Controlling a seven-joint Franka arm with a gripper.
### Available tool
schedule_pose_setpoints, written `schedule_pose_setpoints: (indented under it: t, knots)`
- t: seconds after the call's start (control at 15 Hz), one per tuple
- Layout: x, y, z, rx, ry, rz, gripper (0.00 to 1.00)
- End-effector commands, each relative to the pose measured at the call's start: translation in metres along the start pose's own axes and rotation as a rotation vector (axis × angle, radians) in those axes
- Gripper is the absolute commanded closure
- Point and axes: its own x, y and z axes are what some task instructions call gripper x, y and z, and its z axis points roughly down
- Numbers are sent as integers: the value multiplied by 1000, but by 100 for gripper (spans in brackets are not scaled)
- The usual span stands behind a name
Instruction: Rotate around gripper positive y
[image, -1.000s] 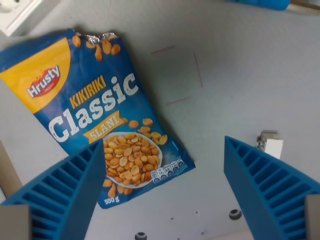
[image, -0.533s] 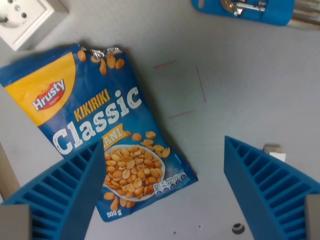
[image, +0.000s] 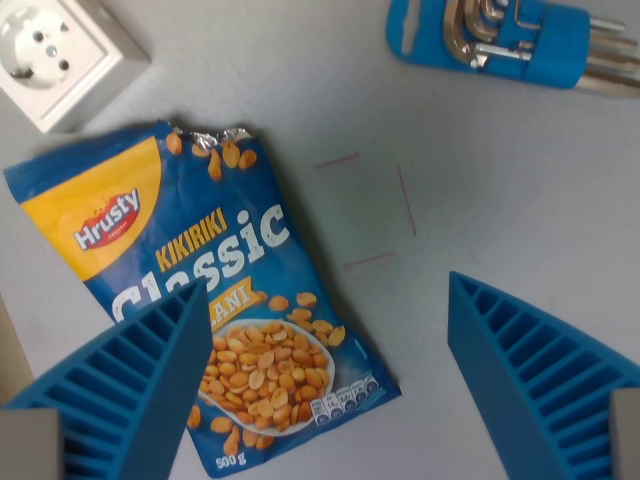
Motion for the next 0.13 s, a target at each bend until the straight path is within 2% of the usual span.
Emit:
schedule_pose_setpoints:
  t: [0.07,0.13]
  knots:
    - [-17,3,-4,-28,323,3,0]
    - [-17,3,-4,-28,336,3,0]
